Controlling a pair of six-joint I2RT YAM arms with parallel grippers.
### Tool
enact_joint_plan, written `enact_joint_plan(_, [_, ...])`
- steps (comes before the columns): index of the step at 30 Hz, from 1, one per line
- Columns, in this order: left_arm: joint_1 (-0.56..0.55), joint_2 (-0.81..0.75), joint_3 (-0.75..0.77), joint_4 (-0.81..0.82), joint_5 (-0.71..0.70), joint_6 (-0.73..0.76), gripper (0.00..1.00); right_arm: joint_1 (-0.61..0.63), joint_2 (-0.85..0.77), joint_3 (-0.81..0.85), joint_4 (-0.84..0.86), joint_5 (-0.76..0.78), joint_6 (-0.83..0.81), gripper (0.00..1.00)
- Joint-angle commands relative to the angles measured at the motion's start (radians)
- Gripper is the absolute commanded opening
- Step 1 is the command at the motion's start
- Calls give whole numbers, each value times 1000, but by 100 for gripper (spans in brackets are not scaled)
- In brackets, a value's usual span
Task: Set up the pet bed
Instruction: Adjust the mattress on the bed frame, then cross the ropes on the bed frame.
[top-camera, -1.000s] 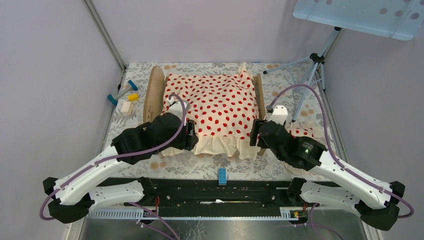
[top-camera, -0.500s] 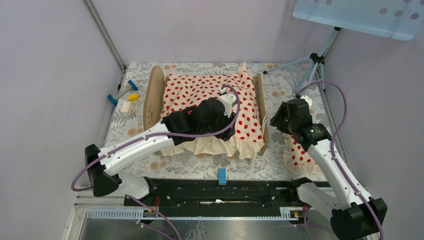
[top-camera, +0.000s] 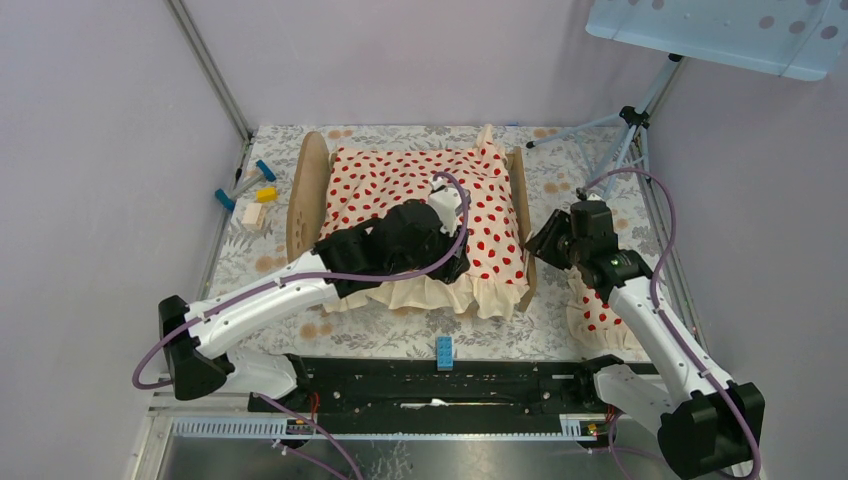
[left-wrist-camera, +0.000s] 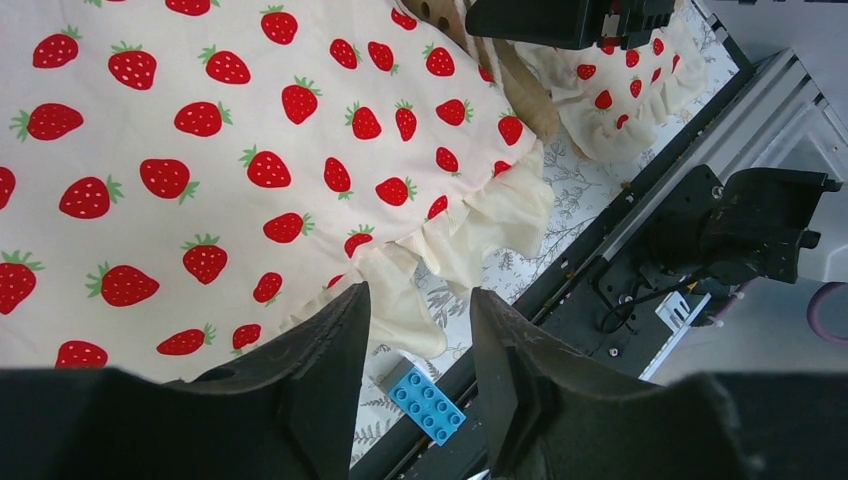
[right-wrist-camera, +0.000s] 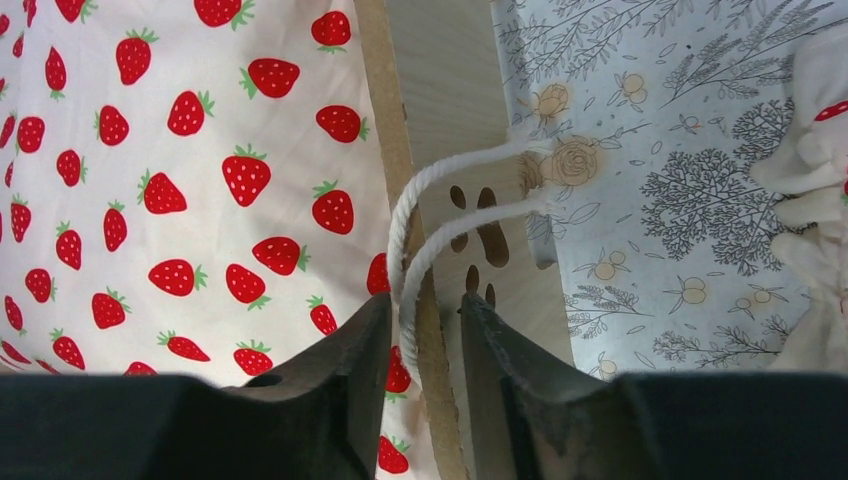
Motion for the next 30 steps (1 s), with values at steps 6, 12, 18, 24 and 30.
enact_joint_plan(6, [-3,-19,-30,73,19,-19,45,-8,-37,-17,28,11,-19,12])
enact_joint_plan(12, [-3,-17,-56,90,22,-27,44,-8,-106,-7,-36,22,-46,4])
enact_joint_plan(18, [-3,-14,-71,97,25,-36,44,-8,-169,-26,-96,-50,-41,0])
enact_joint_plan(24, [-3,-17,-90,105,31,-41,44,-8,-251,-39,-191,-103,-31,0])
enact_joint_plan(30, [-3,-10,-93,107,40,-48,43,-8,-340,-57,-300,-150,-2,0])
